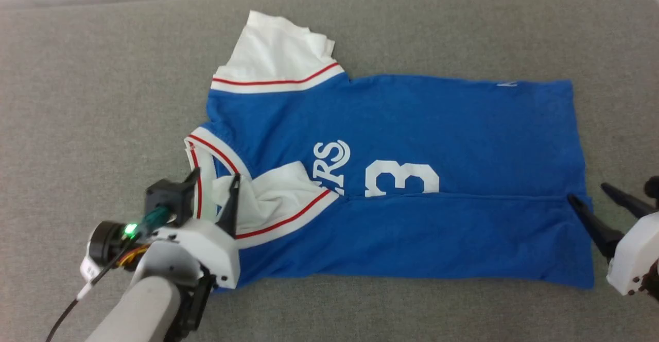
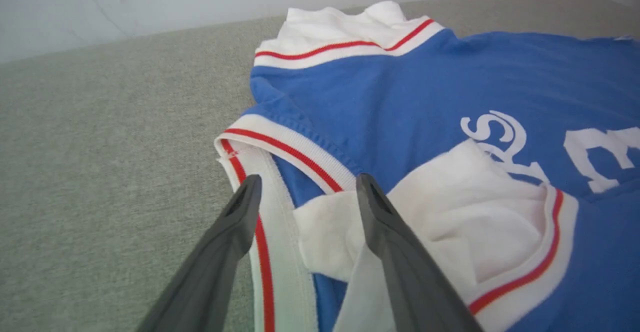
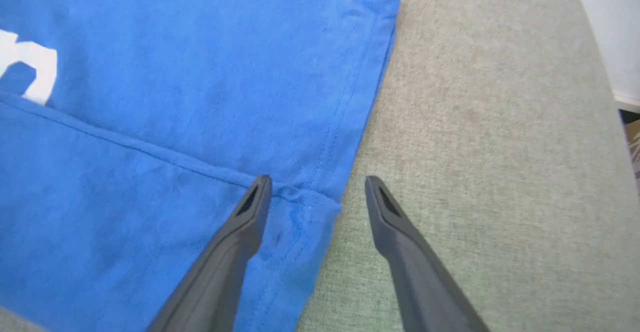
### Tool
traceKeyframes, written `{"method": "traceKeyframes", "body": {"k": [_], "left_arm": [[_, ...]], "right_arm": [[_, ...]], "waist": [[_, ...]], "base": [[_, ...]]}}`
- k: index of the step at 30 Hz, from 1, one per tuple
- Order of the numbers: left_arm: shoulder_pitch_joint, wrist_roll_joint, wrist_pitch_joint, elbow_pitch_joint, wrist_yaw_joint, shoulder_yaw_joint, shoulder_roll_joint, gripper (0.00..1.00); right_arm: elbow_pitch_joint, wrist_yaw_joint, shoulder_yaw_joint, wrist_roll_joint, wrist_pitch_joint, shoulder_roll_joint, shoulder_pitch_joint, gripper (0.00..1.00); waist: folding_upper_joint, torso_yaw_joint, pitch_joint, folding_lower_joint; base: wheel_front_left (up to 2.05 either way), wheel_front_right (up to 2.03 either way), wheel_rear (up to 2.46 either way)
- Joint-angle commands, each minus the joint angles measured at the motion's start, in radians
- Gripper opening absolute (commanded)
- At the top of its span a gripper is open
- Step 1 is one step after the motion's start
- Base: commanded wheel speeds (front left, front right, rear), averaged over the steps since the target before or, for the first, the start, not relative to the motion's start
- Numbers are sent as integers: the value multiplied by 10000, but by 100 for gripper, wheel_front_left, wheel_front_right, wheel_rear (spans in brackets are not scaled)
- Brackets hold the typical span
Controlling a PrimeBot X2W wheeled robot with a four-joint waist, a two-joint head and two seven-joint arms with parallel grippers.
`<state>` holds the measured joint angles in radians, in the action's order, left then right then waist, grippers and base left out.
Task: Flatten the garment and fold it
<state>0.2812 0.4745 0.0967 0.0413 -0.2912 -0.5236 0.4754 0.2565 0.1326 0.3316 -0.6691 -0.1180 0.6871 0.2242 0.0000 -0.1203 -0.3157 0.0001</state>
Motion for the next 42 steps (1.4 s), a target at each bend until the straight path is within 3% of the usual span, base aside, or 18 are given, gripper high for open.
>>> {"method": "traceKeyframes", "body": {"k": [1, 6, 10, 15, 21, 26, 35, 39, 42], "left_arm": [[-226, 58, -125, -86, -114, 107, 6, 100], [-1301, 266, -1075, -990, -892, 806, -12, 100], [-2319, 197, -2410, -1918, -1340, 1232, -140, 100], [-3633, -56, -3418, -2712, -1615, 1305, -588, 100], [-4984, -520, -3572, -2701, -1947, 1350, -1138, 100], [-5142, -597, -3435, -2359, -1776, 1386, -1075, 100], [-3613, -656, -566, -1508, -705, 573, 27, 100], [-3022, -407, 454, -1222, -324, 392, 175, 100], [-2779, -312, 1093, -1005, -271, 328, 283, 100]], "right_arm": [[-65, -19, -73, -81, 102, 7, -10, 100], [-642, -19, -1184, 1, 629, -212, -616, 100], [-1176, -19, -2691, 784, 1292, -1021, -1454, 100], [-2135, -19, -4509, 2111, 1813, -2798, -2852, 100], [-3175, -19, -5416, 3134, 1583, -4770, -4222, 100], [-3758, -19, -5578, 3687, 1298, -5352, -4625, 100], [-4276, -19, -5399, 3870, 892, -5353, -4528, 100], [-4233, -19, -5219, 3749, 828, -5251, -4394, 100], [-4130, -19, -5132, 3656, 830, -5144, -4303, 100]], "waist": [[0, -4, 278, -1], [0, 12, 929, -1], [0, 90, 1382, -1], [0, 223, 1783, -1], [0, 252, 2256, -1], [0, 257, 2510, -1], [0, 354, 2259, -1], [0, 292, 1940, -1], [0, 242, 1729, -1]], "base": [[0, 0, 0], [0, 0, 0], [0, 0, 0], [0, 0, 0], [0, 0, 0], [0, 0, 0], [0, 0, 0], [0, 0, 0], [0, 0, 0]]}}
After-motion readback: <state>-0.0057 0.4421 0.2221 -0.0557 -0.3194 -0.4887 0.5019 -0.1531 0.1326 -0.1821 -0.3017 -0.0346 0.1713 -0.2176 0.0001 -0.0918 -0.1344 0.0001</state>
